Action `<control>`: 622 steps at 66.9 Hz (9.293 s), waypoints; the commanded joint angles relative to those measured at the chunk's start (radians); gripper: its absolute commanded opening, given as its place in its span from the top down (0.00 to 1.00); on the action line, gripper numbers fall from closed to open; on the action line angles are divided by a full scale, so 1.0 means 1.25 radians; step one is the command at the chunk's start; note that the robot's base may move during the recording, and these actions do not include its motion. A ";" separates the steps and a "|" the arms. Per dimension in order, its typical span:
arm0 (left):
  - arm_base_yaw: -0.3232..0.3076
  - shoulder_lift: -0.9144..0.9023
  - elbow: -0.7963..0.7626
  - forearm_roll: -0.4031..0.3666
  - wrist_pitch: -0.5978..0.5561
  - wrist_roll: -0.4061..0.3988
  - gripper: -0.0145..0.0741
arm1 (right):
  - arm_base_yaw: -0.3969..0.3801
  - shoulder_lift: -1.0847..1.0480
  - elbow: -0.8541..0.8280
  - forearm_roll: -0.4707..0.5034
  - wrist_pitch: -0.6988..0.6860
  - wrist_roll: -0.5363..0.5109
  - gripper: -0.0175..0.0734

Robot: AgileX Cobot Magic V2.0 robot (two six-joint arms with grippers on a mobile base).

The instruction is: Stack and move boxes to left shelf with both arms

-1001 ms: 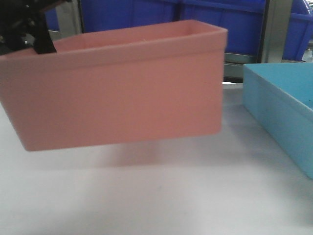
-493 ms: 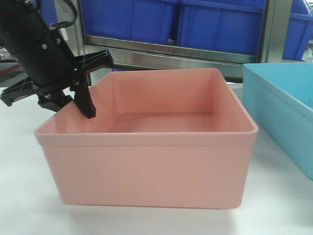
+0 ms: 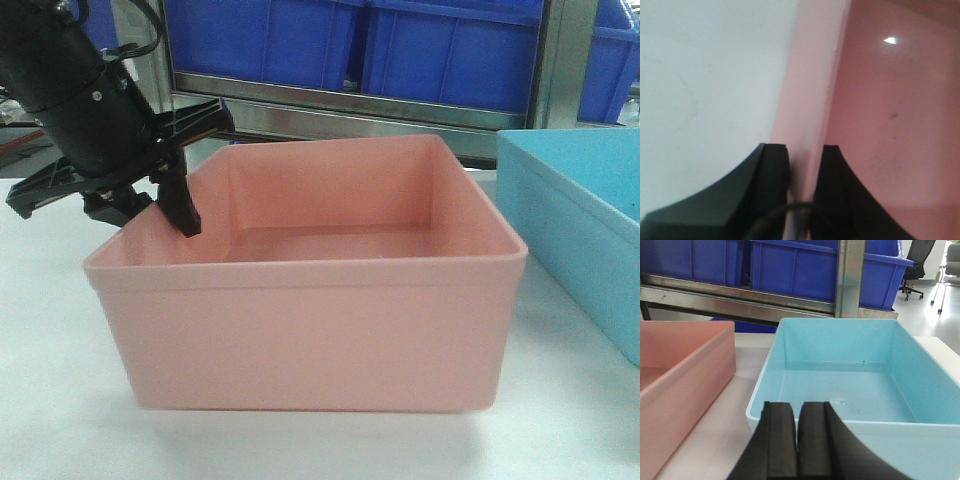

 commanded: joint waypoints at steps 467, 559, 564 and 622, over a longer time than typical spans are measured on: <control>-0.005 -0.917 0.494 0.359 -0.220 0.196 0.85 | 0.235 1.207 -1.124 0.168 0.415 0.427 0.75; 0.054 -0.916 0.494 0.359 -0.216 0.196 0.82 | 0.249 1.249 -0.933 0.109 0.198 0.334 0.27; 0.054 -0.916 0.494 0.359 -0.211 0.196 0.77 | 0.249 1.248 -0.937 0.105 0.211 0.333 0.20; 0.054 -0.410 -0.090 0.255 0.174 0.196 0.26 | 0.249 1.209 -1.168 -0.019 0.575 0.205 0.19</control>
